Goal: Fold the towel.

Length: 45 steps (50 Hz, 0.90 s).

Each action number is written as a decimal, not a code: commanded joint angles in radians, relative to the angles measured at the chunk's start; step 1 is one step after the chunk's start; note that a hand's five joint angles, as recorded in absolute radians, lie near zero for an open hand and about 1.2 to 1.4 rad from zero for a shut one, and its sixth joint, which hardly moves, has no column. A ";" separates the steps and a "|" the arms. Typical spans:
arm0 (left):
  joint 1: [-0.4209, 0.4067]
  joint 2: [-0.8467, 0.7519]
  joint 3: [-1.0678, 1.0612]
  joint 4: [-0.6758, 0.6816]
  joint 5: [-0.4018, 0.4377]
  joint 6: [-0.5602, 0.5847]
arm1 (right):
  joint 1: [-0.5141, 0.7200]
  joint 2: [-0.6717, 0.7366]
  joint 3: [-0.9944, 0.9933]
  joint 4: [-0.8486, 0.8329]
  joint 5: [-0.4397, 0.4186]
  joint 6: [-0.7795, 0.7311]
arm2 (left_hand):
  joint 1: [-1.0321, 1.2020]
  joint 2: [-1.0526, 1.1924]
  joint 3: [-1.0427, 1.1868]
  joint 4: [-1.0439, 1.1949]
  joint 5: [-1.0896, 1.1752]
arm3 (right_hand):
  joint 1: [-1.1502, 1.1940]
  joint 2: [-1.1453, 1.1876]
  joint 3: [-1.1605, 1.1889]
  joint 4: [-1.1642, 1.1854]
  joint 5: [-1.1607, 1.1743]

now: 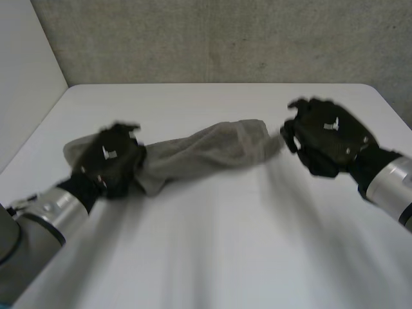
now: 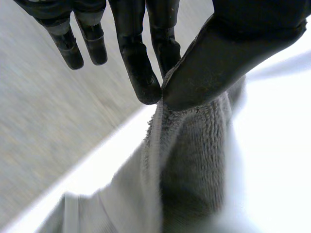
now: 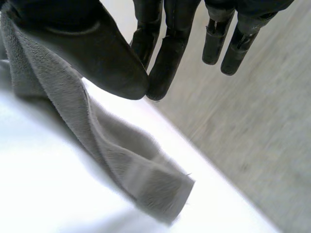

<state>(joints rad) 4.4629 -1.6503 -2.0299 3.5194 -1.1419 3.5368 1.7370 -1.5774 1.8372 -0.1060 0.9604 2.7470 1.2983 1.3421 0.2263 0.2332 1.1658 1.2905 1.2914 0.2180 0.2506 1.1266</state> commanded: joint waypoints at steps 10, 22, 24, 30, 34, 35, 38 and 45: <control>-0.016 -0.071 -0.026 -0.171 -0.009 0.050 | 0.085 0.267 -0.151 0.065 0.130 -0.006 | 0.098 0.054 -0.052 -0.059 0.056 | -1.059 -1.060 -0.043 -0.076 -1.069; -0.008 0.001 -0.012 -0.298 -0.004 0.039 | 0.216 0.500 -0.271 0.058 0.216 0.146 | 0.098 0.054 -0.052 -0.059 0.056 | -1.056 -1.057 -0.043 -0.076 -1.066; -0.014 0.013 0.006 -0.322 -0.005 0.031 | 0.228 0.514 -0.282 0.055 0.219 0.157 | 0.098 0.054 -0.052 -0.059 0.056 | -1.053 -1.054 -0.043 -0.076 -1.063; -0.030 0.082 0.115 -0.419 -0.001 -0.135 | 0.260 0.563 -0.325 0.028 0.259 0.181 | 0.098 0.054 -0.052 -0.059 0.056 | -1.050 -1.051 -0.043 -0.076 -1.061; -0.030 0.115 0.163 -0.450 0.004 -0.253 | 0.274 0.593 -0.348 -0.009 0.296 0.218 | 0.098 0.054 -0.052 -0.059 0.056 | -1.050 -1.051 -0.043 -0.076 -1.061; -0.030 0.128 0.175 -0.459 0.005 -0.297 | 0.276 0.609 -0.360 -0.024 0.308 0.241 | 0.098 0.054 -0.052 -0.059 0.056 | -1.050 -1.051 -0.043 -0.076 -1.061; -0.030 0.156 0.189 -0.464 0.011 -0.352 | 0.297 0.645 -0.389 -0.044 0.317 0.275 | 0.098 0.054 -0.052 -0.059 0.056 | -1.044 -1.045 -0.043 -0.076 -1.055; -0.013 0.193 0.177 -0.462 0.028 -0.366 | 0.319 0.692 -0.449 -0.052 0.379 0.304 | 0.098 0.054 -0.052 -0.059 0.056 | -0.883 -0.883 -0.043 -0.076 -0.893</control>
<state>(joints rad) 4.4364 -1.4813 -1.8413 3.0528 -1.1250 3.1809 2.0423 -0.9193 1.4312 -0.1511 1.2914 3.0288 1.2983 1.3423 0.2263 0.2332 1.1659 0.3345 0.3372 0.2180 0.2507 0.1576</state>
